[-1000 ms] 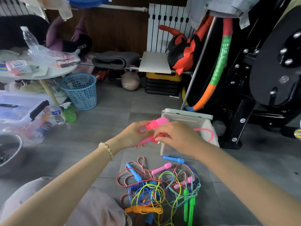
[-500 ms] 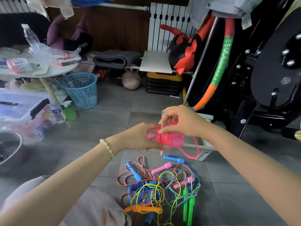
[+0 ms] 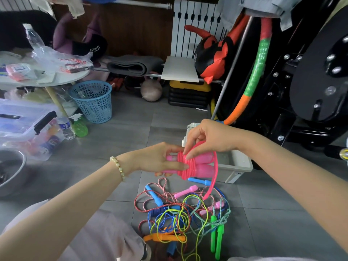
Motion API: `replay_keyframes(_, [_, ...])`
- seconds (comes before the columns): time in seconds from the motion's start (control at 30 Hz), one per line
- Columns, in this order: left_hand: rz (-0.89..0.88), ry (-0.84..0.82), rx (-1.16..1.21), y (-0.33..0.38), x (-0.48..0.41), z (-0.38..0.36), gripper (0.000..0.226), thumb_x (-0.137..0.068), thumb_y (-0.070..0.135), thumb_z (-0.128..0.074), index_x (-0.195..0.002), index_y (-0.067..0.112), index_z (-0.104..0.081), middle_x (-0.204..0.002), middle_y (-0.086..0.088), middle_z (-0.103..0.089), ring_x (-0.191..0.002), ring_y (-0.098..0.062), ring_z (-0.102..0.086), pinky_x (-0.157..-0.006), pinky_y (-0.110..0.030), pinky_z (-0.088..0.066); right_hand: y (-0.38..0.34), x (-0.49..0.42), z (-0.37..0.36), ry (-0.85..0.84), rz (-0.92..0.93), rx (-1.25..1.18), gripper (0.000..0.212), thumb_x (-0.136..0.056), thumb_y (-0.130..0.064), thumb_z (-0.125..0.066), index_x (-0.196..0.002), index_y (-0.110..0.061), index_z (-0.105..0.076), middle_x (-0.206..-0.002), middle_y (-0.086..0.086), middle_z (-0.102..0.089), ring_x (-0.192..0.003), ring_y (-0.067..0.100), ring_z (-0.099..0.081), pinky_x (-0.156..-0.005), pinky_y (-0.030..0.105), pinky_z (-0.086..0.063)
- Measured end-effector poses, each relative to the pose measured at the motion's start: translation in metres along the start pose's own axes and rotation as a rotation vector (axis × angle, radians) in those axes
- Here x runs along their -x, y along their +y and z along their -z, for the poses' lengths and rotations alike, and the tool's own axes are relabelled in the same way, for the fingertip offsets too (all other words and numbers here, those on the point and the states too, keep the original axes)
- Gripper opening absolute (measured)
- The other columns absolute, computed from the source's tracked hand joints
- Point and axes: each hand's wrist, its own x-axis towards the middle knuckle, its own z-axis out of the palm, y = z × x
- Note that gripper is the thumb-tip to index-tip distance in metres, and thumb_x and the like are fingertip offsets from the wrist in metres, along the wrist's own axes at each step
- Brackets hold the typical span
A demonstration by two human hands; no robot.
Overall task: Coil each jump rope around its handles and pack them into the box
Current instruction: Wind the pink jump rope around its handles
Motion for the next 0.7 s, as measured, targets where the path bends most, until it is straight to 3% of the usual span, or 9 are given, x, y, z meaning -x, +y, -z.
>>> replay_keyframes(0.07, [-0.011,-0.006,-0.009,0.002,0.002,0.000,0.015,-0.091,0.023,-0.063,-0.103,0.015,-0.061,-0.050,0.009,-0.057,-0.036,-0.004,-0.046,-0.039,-0.019,-0.038,-0.003,-0.001,0.001,-0.028,-0.022,-0.004,0.010,-0.071,-0.024,-0.081,-0.077,-0.018,-0.075,-0.057,-0.009,-0.064,-0.051,0.001,-0.051,-0.053,0.015,-0.038])
replay_keyframes(0.17, [-0.023,0.002,-0.025,0.005,0.005,-0.003,0.003,-0.092,0.029,-0.060,-0.094,0.029,-0.059,-0.050,0.009,-0.057,-0.037,-0.003,-0.046,-0.040,-0.019,-0.039,-0.007,-0.003,0.003,-0.054,-0.063,-0.049,0.016,-0.071,-0.026,-0.079,-0.076,-0.014,-0.071,-0.061,-0.001,-0.065,-0.057,0.007,-0.055,-0.055,0.017,-0.040])
replay_keyframes(0.3, [0.037,0.033,-0.113,0.009,0.007,-0.006,0.032,-0.093,0.038,-0.055,-0.076,0.011,-0.057,-0.047,0.006,-0.053,-0.035,-0.004,-0.045,-0.043,-0.017,-0.039,-0.001,-0.009,-0.002,0.012,-0.066,-0.157,0.024,-0.073,-0.020,-0.079,-0.072,-0.013,-0.056,-0.061,0.010,-0.058,-0.055,0.015,-0.049,-0.057,0.029,-0.039])
replay_keyframes(0.43, [0.040,0.055,-0.251,0.009,0.013,-0.008,0.049,-0.095,0.036,-0.052,-0.052,0.017,-0.039,-0.034,0.011,-0.045,-0.036,-0.005,-0.038,-0.049,-0.018,-0.036,0.000,-0.009,-0.019,0.101,0.030,-0.160,0.026,-0.070,-0.023,-0.081,-0.066,-0.013,-0.058,-0.061,0.010,-0.059,-0.058,0.015,-0.051,-0.061,0.033,-0.041])
replay_keyframes(0.57, [-0.024,0.078,-0.256,0.008,0.018,-0.009,0.045,-0.095,0.032,-0.053,-0.056,0.014,-0.040,-0.039,0.013,-0.042,-0.041,-0.005,-0.037,-0.049,-0.014,-0.033,-0.003,-0.009,-0.030,0.188,0.139,-0.181,0.014,-0.073,-0.016,-0.079,-0.067,-0.010,-0.067,-0.073,0.009,-0.064,-0.067,0.009,-0.057,-0.067,0.022,-0.047])
replay_keyframes(0.7, [-0.030,0.088,-0.136,0.005,0.025,-0.001,0.045,-0.095,0.033,-0.051,-0.064,0.001,-0.051,-0.047,0.008,-0.045,-0.037,-0.003,-0.036,-0.043,-0.012,-0.033,0.000,0.002,-0.032,0.092,0.104,-0.401,0.006,-0.082,-0.015,-0.066,-0.085,-0.015,-0.071,-0.091,0.002,-0.068,-0.085,0.009,-0.062,-0.080,0.021,-0.047])
